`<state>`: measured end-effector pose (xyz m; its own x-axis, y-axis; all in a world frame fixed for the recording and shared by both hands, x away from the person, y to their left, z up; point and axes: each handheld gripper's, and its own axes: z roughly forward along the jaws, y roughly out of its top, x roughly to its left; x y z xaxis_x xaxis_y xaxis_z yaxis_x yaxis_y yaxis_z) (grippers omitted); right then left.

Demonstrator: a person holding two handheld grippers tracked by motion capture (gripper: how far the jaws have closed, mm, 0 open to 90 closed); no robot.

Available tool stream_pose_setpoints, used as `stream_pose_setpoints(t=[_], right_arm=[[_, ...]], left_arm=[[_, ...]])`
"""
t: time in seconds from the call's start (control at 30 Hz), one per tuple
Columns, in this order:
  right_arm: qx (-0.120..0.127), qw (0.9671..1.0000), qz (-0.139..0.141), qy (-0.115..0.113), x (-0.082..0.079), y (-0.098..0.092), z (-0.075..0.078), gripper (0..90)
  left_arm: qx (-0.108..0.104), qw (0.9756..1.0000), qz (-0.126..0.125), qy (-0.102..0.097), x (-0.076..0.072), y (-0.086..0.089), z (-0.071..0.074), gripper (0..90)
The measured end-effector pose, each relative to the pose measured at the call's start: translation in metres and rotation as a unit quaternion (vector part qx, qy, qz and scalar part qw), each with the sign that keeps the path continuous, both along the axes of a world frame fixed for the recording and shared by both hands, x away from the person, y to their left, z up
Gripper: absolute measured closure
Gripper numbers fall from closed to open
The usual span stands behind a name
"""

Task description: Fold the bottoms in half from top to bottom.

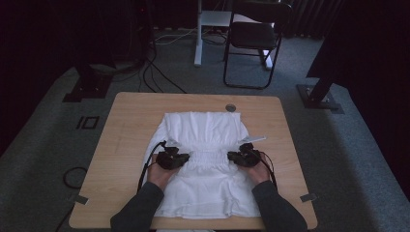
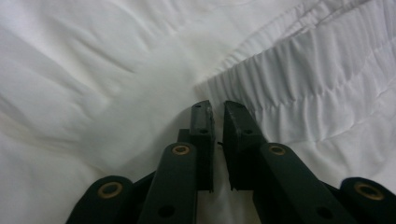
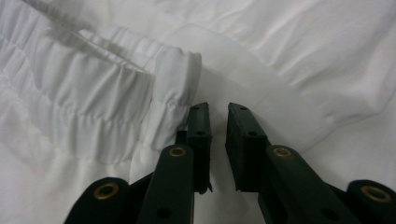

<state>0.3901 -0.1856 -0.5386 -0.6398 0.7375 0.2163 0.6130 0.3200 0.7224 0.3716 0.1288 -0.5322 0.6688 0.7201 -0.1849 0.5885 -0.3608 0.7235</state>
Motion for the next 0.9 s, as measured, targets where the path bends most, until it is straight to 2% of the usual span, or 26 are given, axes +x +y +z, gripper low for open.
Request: stream_pose_setpoints(t=[0.1, 0.17, 0.23, 0.27, 0.33, 0.37, 0.53, 0.6, 0.63, 0.73, 0.77, 0.8, 0.83, 0.9], right_arm=[[0.005, 0.9995, 0.024, -0.019, -0.015, -0.001, 0.005, 76.8], [0.017, 0.9985, 0.044, -0.028, -0.025, -0.002, 0.007, 76.6], [0.029, 0.9953, 0.083, -0.040, -0.041, -0.006, 0.011, 75.4], [0.029, 0.9953, 0.083, -0.040, -0.041, -0.006, 0.011, 75.4], [0.028, 0.9933, 0.099, -0.053, -0.049, -0.008, 0.015, 73.1], [0.029, 0.9922, 0.101, -0.068, -0.054, -0.011, 0.021, 72.3], [0.033, 0.9922, 0.085, -0.086, -0.054, -0.012, 0.034, 71.6], [0.027, 0.9923, 0.086, -0.085, -0.053, -0.006, 0.036, 71.6], [0.025, 0.9911, 0.101, -0.083, -0.056, 0.005, 0.035, 71.6], [0.024, 0.9900, 0.114, -0.079, -0.061, 0.015, 0.032, 71.8], [0.024, 0.9900, 0.114, -0.079, -0.061, 0.015, 0.032, 71.8], [0.022, 0.9886, 0.132, -0.070, -0.066, 0.024, 0.025, 72.4], [0.008, 0.9876, 0.144, -0.061, -0.074, 0.032, 0.016, 73.3], [-0.017, 0.9868, 0.152, -0.052, -0.081, 0.037, 0.005, 74.9]], left_arm=[[-0.028, 0.9994, -0.018, -0.002, -0.014, 0.003, 0.002, 81.0], [-0.052, 0.9978, -0.040, 0.004, -0.026, 0.004, 0.001, 80.7], [-0.055, 0.9963, -0.066, 0.002, -0.037, 0.005, -0.001, 79.0], [-0.054, 0.9956, -0.076, 0.003, -0.041, 0.005, -0.001, 79.0], [-0.047, 0.9939, -0.099, 0.005, -0.051, 0.005, -0.004, 77.9], [-0.043, 0.9935, -0.105, 0.004, -0.054, 0.005, -0.004, 77.1], [-0.033, 0.9915, -0.126, 0.011, -0.066, 0.009, -0.006, 76.4], [-0.027, 0.9913, -0.128, 0.009, -0.067, 0.010, -0.006, 75.8], [-0.027, 0.9917, -0.126, 0.009, -0.066, 0.012, -0.006, 74.0], [-0.027, 0.9927, -0.117, 0.003, -0.064, 0.014, -0.004, 72.9], [-0.030, 0.9943, -0.103, -0.005, -0.061, 0.015, -0.001, 72.9], [-0.032, 0.9959, -0.082, -0.016, -0.057, 0.016, 0.004, 72.6], [-0.037, 0.9964, -0.073, -0.019, -0.055, 0.016, 0.006, 72.6], [-0.045, 0.9963, -0.071, -0.019, -0.053, 0.013, 0.008, 72.6]])
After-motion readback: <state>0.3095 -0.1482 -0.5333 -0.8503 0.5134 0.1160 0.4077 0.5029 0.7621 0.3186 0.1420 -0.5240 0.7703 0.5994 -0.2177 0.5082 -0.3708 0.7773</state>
